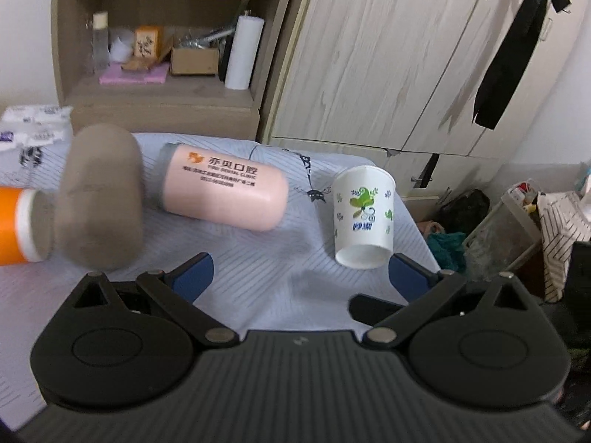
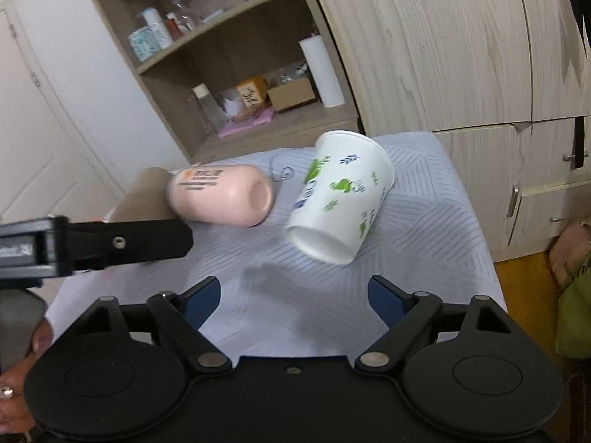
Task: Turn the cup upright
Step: 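Move the right tool to the white leaf-print cup and close on it while the left tool approaches, then lift and rotate the cup mouth-up with the right gripper while the left tool steadies it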
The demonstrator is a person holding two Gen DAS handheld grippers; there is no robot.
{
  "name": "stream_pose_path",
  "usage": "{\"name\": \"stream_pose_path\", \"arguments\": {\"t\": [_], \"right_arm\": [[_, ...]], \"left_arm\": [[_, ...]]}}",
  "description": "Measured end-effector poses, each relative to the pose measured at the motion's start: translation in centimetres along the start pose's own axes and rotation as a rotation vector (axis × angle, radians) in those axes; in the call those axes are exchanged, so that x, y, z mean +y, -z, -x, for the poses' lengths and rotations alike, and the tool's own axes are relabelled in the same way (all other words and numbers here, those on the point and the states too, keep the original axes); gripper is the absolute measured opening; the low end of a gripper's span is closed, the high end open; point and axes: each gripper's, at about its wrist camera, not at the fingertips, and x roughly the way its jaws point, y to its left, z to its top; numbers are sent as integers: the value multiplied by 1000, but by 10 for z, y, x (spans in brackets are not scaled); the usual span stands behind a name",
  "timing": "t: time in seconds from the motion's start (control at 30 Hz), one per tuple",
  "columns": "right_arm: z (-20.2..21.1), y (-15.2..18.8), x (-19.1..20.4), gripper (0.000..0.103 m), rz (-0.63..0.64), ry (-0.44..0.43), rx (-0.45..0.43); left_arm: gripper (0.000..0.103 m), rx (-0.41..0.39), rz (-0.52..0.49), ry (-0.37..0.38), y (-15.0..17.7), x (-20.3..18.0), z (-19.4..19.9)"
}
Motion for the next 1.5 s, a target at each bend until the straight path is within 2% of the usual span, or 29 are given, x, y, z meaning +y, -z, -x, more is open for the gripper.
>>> {"name": "stream_pose_path", "arguments": {"t": [0.1, 0.23, 0.33, 0.43, 0.57, 0.67, 0.73, 0.77, 0.8, 1.2, 1.33, 1.5], "right_arm": [[-11, -6, -2, 90, 5, 53, -16], [-21, -13, -10, 90, -35, 42, -39], [-32, -17, -16, 90, -68, 68, -43], [-35, -18, -17, 90, -31, 96, -63], [-36, -21, -20, 90, -56, 38, -73], [-43, -24, -24, 90, -88, 55, -69], [-42, -26, -27, 81, -105, 59, -71], [-41, -26, -28, 73, -113, 45, -71], [-40, -25, -28, 69, -122, 21, -69], [-20, -7, -22, 67, -217, -72, -43], [-14, 4, -10, 67, -224, -119, -24], [-4, 20, 18, 67, -186, -176, -7]], "left_arm": [[102, 3, 29, 12, -5, 4, -9], [102, 4, 73, 37, -11, 10, -19], [102, 11, 102, 56, -14, 14, -25], [102, 16, 118, 63, -15, 17, -27], [102, 11, 121, 62, -15, 20, -27], [102, 7, 125, 62, -15, 20, -27], [102, 1, 133, 68, -16, 20, -26], [102, 5, 135, 70, -16, 20, -25], [101, 11, 136, 78, -18, 21, -25], [101, 25, 132, 100, -13, 21, -13], [101, 33, 125, 102, -6, 26, -2], [101, 78, 165, 145, 6, 44, 7]]}}
